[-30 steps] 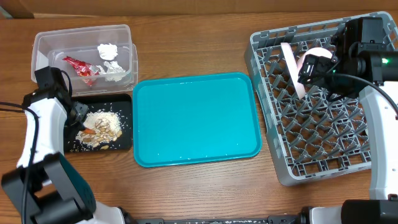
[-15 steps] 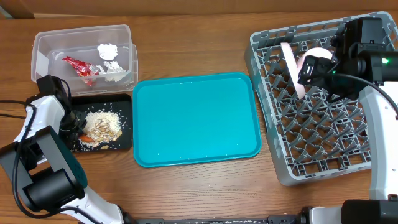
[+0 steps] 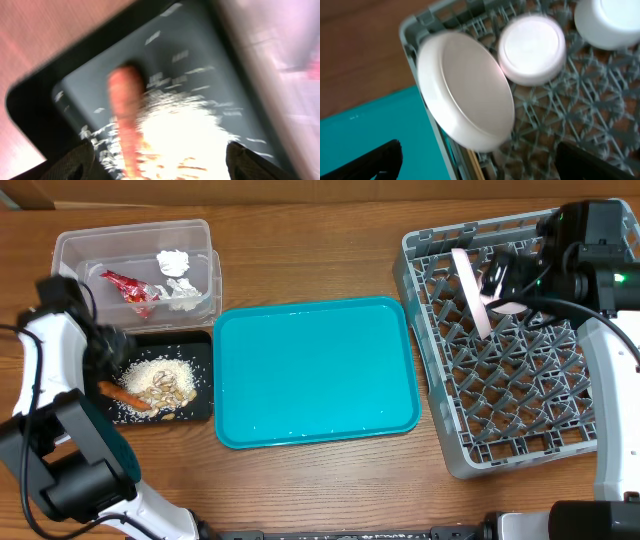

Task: Sort waste into correct bins and load items into the dishwasher

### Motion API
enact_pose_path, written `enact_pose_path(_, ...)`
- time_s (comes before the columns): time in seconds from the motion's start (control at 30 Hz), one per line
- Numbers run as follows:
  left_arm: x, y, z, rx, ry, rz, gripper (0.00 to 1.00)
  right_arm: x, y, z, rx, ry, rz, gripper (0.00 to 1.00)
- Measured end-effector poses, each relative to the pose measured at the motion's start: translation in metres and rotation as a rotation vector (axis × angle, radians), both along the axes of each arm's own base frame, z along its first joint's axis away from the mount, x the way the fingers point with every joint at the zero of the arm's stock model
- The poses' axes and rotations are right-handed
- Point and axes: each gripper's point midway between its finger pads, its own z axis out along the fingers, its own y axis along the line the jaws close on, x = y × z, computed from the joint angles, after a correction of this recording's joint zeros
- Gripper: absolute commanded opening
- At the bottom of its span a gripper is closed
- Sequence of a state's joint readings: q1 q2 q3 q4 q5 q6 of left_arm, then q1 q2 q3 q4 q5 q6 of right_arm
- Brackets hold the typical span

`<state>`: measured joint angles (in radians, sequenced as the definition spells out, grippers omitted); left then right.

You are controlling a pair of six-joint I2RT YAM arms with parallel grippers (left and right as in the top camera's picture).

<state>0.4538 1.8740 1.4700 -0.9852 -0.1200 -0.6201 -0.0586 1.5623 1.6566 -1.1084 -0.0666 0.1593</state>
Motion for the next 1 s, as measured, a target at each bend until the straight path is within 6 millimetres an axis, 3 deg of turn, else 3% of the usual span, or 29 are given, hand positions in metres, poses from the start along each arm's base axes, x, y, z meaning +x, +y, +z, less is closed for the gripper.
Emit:
enact_pose_path(0.07, 0.025, -0.006, 0.031, 0.001, -0.098, -0.093, 0.98, 0.021, 0.011, 0.017, 0.032, -0.112, 0.056, 1.0)
enact_pose_path(0.13, 0.05, -0.024, 0.064, 0.0, -0.197, -0.238, 1.0, 0.036, 0.03, 0.036, 0.078, -0.215, 0.142, 1.0)
enact_pose_path(0.23, 0.074, -0.075, 0.109, -0.008, -0.288, -0.51, 1.0, 0.049, 0.069, 0.061, 0.131, -0.339, 0.287, 1.0)
enact_pose_path(0.3, 0.073, -0.113, 0.124, -0.024, -0.282, -0.665, 1.0, 0.044, 0.098, 0.065, 0.151, -0.354, 0.381, 1.0)
enact_pose_path(0.4, 0.046, -0.163, 0.12, -0.091, -0.167, -0.837, 1.0, 0.025, 0.129, 0.049, 0.155, -0.275, 0.476, 1.0)
enact_pose_path(0.5, 0.012, -0.184, 0.111, -0.165, -0.031, -0.903, 1.0, 0.006, 0.127, 0.021, 0.118, -0.134, 0.466, 1.0)
enact_pose_path(0.6, -0.014, -0.186, 0.108, -0.217, 0.065, -0.894, 1.0, -0.01, 0.11, -0.001, 0.088, -0.009, 0.422, 1.0)
enact_pose_path(0.7, -0.026, -0.185, 0.109, -0.236, 0.104, -0.885, 1.0, -0.024, 0.092, -0.014, 0.078, 0.086, 0.37, 1.0)
enact_pose_path(0.83, -0.026, -0.184, 0.12, -0.194, 0.041, -0.892, 1.0, -0.038, 0.076, -0.024, 0.074, 0.167, 0.322, 1.0)
enact_pose_path(1.0, -0.041, -0.185, 0.157, -0.056, -0.175, -0.917, 1.0, -0.038, 0.066, -0.024, 0.065, 0.129, 0.297, 1.0)
